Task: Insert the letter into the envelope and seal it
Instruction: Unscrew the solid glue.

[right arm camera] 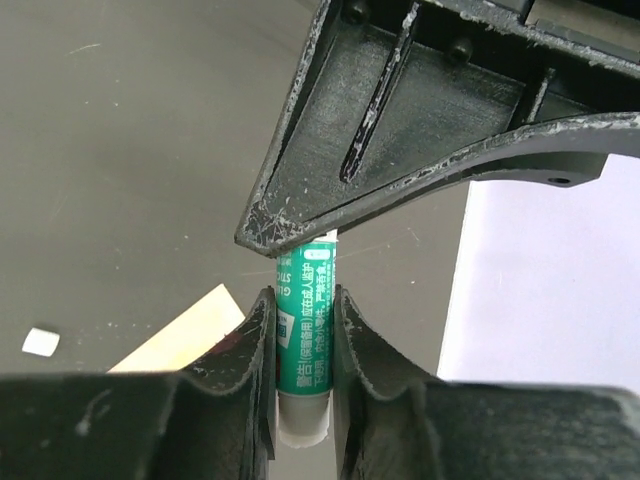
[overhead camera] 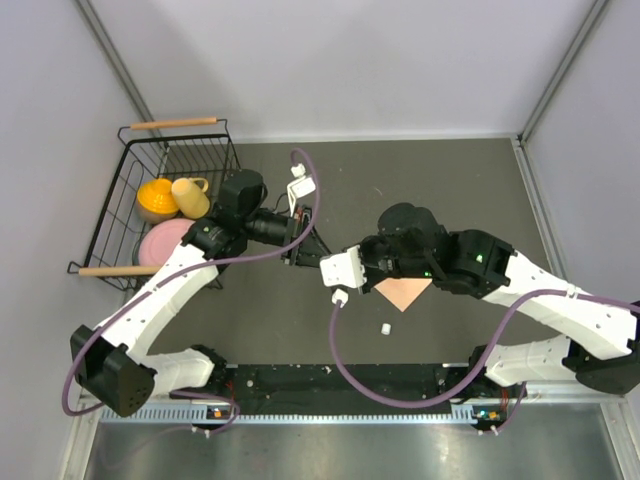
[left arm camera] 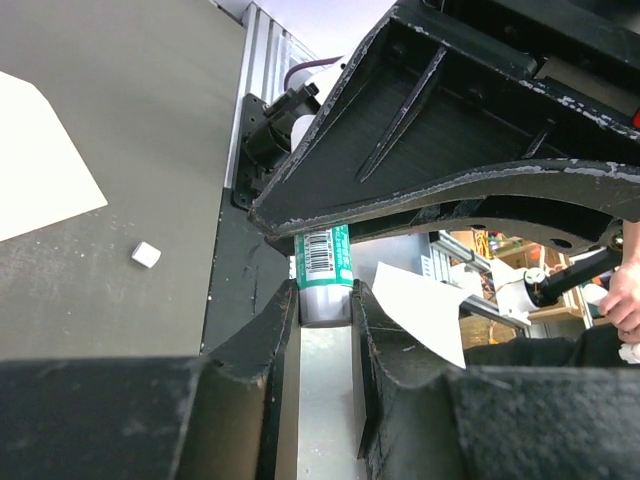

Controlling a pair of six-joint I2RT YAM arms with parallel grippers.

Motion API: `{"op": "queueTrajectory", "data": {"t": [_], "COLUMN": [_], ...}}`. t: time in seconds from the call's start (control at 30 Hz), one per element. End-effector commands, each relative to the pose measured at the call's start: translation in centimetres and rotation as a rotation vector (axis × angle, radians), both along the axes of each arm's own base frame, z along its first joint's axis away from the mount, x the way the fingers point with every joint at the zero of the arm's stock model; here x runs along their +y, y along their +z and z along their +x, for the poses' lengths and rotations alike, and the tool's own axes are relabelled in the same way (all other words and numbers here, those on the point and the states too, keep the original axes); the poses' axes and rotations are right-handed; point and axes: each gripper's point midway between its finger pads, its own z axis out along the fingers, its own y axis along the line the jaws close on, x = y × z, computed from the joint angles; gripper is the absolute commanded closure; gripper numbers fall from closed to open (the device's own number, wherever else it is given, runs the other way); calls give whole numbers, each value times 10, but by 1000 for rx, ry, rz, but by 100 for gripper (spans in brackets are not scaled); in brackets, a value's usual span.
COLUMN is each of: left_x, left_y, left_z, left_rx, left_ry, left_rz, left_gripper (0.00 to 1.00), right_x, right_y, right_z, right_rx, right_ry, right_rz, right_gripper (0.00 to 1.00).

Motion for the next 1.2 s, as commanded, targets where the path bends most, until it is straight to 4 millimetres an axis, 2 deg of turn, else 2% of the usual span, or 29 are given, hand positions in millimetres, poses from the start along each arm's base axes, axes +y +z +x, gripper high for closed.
{"op": "queueTrajectory", "data": {"t": [0.0, 0.1, 0.17, 0.2, 0.23, 0.27, 0.3, 0.33, 0.37, 0.4, 0.43, 0.47, 0.5, 0.53, 0.6, 0.63, 0.67, 0.7, 0.73, 0.77, 0.8, 0.93, 0.97, 1.0, 1.03, 1.07, 1.1, 1.13, 1.17], "left_x": [1, 6, 11, 14, 14, 15, 14, 14, 10, 13, 13, 9, 14, 15, 15, 18, 16, 19, 21, 20, 22, 31, 36, 40, 48, 51, 56, 59, 61], "left_y": [20, 27, 31, 38, 32, 30, 36, 29, 26, 27, 20, 19, 20, 8, 9, 3, 6, 9, -11, 20, 22, 35, 35, 21, 37, 31, 6, 20, 10], "left_z": [-2, 4, 2, -6, -9, -6, -18, -22, -24, -28, -28, -31, -21, -15, -11, 8, 10, 18, 26, 26, 25, 27, 29, 29, 25, 18, 13, 6, 0], "left_rx": [-164, -375, -504, -654, -723, -815, -995, -1072, -1238, -1325, -1393, -1540, -1642, -1722, -2004, -2115, -2297, -2398, -2457, -2583, -2618, -2603, -2510, -2415, -2328, -2137, -1998, -1917, -1723], "left_ry": [-14, 30, 53, 32, 25, 57, 21, 4, -20, -30, -43, -82, -48, -65, -109, -55, -88, -54, -68, 79, 104, 175, 218, 164, 188, 198, 102, 121, 142], "left_rz": [-56, -65, -75, -107, -106, -86, -118, -110, -103, -99, -82, -85, -25, 27, 70, 178, 208, 263, 336, 307, 307, 329, 329, 349, 329, 273, 319, 282, 279], "left_gripper": [100, 100, 100, 100, 100, 99, 99, 99, 99, 99, 99, 98, 98, 97, 97, 97, 98, 99, 100, 100, 100, 67, 54, 51, 48, 46, 45, 45, 45], "right_x": [6, 5, 5, 9, 9, 9, 10, 13, 13, 14, 18, 17, 16, 18, 20, 19, 21, 22, 21, 21, 22, 20, 20, 17, 16, 15, 13, 10, 9], "right_y": [15, 15, 18, 14, 9, 14, 14, 8, 11, 10, 7, 5, 3, 5, -2, 2, -2, -1, 1, 2, 3, 10, 12, 16, 17, 20, 22, 24, 28], "right_z": [-3, -7, -7, -8, -18, -17, -19, -30, -29, -31, -41, -46, -45, -57, -60, -63, -62, -62, -60, -59, -58, -60, -58, -56, -52, -50, -46, -38, -33], "right_rx": [-5, 83, 201, 260, 370, 411, 457, 563, 605, 654, 751, 804, 856, 953, 1072, 1158, 1204, 1233, 1271, 1283, 1291, 1285, 1263, 1230, 1197, 1162, 1109, 1040, 992], "right_ry": [-1, -31, -66, -78, -81, -93, -96, -87, -98, -101, -88, -89, -99, -75, -79, -77, -86, -85, -95, -94, -95, -67, -65, -56, -67, -65, -57, -78, -82], "right_rz": [50, 87, 135, 135, 134, 150, 151, 140, 151, 151, 145, 134, 135, 132, 109, 116, 107, 109, 115, 117, 119, 133, 142, 155, 165, 178, 189, 205, 216], "right_gripper": [100, 100, 100, 100, 100, 100, 100, 100, 100, 100, 100, 100, 100, 100, 100, 100, 100, 100, 100, 100, 100, 100, 100, 100, 100, 100, 100, 100, 100]}}
